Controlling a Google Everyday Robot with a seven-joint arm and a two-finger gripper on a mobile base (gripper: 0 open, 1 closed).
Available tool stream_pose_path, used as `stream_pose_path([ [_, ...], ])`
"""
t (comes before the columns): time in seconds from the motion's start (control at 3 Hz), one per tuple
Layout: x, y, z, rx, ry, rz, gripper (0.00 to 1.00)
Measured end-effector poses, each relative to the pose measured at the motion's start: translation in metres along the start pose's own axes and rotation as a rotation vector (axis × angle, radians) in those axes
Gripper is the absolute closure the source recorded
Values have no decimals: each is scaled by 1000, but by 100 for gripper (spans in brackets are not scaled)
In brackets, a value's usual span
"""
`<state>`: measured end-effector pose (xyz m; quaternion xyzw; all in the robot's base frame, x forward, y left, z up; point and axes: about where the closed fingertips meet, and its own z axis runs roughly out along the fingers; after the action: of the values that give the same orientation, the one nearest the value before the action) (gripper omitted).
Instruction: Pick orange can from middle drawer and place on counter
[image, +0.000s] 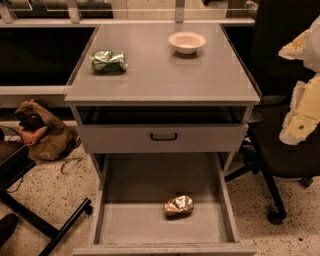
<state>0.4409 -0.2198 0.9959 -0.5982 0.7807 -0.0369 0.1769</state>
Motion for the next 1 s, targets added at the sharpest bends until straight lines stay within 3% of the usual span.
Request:
stream_pose_path([
  [0.33, 1, 1, 7, 7, -8, 5, 0],
  [0.67, 7, 11, 41, -10, -35, 28, 0],
  [1.0, 21, 33, 109, -75, -78, 85, 0],
])
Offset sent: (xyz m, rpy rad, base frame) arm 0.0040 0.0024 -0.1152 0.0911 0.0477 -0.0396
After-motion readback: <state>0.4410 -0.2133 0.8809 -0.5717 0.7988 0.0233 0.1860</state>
